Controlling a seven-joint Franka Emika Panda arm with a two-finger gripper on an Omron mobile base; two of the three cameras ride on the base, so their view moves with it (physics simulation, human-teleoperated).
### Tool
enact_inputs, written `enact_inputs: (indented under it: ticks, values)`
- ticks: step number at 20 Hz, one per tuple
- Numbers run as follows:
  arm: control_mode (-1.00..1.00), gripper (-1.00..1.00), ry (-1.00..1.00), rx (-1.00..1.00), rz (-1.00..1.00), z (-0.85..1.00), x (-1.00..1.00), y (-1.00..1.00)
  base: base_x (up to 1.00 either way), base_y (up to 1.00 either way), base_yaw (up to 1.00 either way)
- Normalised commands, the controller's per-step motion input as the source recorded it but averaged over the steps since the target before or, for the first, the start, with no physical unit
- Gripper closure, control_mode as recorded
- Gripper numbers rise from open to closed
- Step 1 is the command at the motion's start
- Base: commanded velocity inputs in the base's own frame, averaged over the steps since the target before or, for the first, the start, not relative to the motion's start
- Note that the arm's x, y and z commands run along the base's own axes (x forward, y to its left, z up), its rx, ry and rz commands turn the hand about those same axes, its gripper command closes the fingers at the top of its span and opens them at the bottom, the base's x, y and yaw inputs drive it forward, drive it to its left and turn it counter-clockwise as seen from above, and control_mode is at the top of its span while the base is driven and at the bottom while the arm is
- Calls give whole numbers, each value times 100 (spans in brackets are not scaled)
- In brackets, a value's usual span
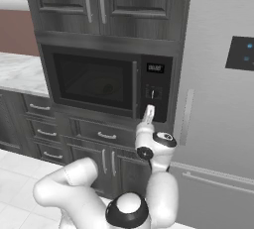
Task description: Pick the avocado from the sink and place it in the bowl. Then pick the bowl and place it in the microwave. Then close the microwave door and press the start button.
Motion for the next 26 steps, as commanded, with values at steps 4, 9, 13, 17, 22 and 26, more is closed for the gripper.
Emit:
enact_inputs:
  ticks: [4,9,13,17,22,26]
  values:
    - [-100,100,0,-1,0,-14,36,-7,0,0,0]
    - [-100,100,0,0,0,-10,38,-30,0,0,0]
    - [-100,100,0,0,0,-9,47,-26,0,0,0]
    - [-100,100,0,-1,0,-18,51,-4,0,0,0]
    - [-100,100,0,-1,0,-32,30,-2,0,0,0]
    - [-100,100,0,0,0,-39,4,-23,0,0,0]
